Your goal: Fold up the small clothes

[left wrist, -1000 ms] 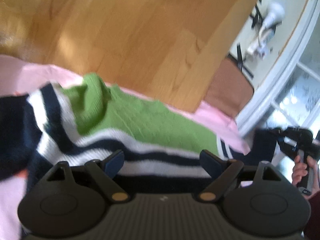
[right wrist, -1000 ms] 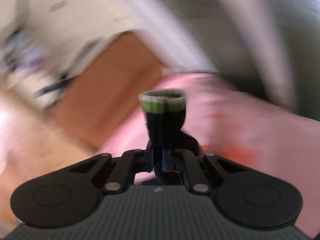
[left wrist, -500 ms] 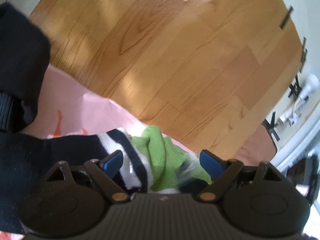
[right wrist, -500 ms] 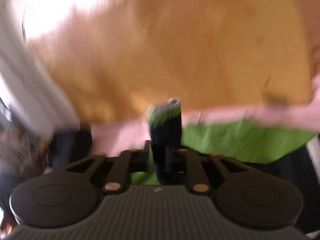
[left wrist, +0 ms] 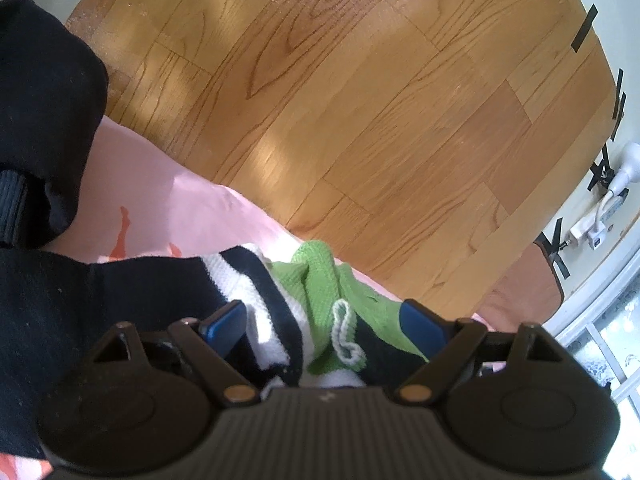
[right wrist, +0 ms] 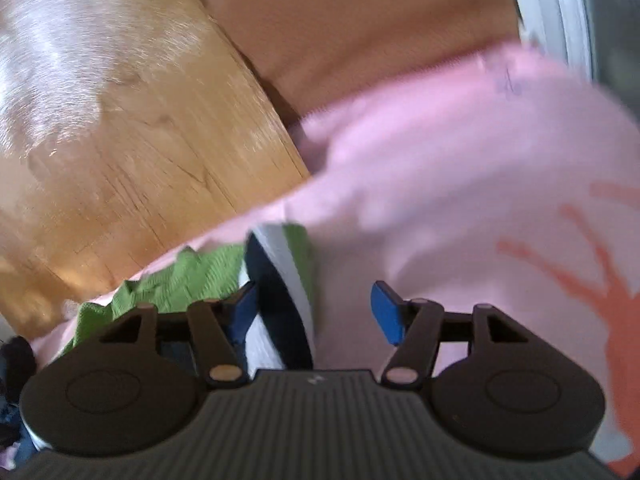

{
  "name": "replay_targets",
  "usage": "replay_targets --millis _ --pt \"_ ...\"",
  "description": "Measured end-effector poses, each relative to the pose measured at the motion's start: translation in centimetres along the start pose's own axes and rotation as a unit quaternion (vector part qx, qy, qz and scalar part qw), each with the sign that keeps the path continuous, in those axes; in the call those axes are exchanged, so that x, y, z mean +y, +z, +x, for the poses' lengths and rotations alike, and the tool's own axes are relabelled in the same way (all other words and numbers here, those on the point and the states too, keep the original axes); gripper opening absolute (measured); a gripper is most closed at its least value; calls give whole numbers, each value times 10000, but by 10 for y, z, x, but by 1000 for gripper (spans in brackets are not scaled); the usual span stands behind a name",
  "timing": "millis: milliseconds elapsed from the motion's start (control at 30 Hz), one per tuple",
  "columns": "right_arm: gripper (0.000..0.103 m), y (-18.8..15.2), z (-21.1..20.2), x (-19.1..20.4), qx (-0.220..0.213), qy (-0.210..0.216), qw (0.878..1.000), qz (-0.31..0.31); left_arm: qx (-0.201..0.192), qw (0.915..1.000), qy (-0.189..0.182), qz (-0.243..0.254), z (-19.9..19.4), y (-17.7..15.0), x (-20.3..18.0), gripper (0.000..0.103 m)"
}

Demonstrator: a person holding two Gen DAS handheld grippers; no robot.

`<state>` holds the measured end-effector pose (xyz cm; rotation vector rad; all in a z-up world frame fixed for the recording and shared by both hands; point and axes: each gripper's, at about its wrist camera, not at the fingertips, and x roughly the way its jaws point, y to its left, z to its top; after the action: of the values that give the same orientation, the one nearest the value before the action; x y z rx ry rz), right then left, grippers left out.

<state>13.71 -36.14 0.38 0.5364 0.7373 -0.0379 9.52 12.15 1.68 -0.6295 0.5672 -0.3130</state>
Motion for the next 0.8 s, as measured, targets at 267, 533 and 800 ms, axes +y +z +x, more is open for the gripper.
replay_targets --millis 267,533,800 --pt "38 -7 0 36 -319 -1122 9832 -1403 -737 9971 183 14 -35 16 6 86" --pt "43 -11 -75 88 -490 153 9832 -1754 -2224 9738 471 -1 -132 38 10 86" --pt "48 -129 -65 272 307 1817 8841 -4294 -3584 8970 2561 361 -215 23 55 89"
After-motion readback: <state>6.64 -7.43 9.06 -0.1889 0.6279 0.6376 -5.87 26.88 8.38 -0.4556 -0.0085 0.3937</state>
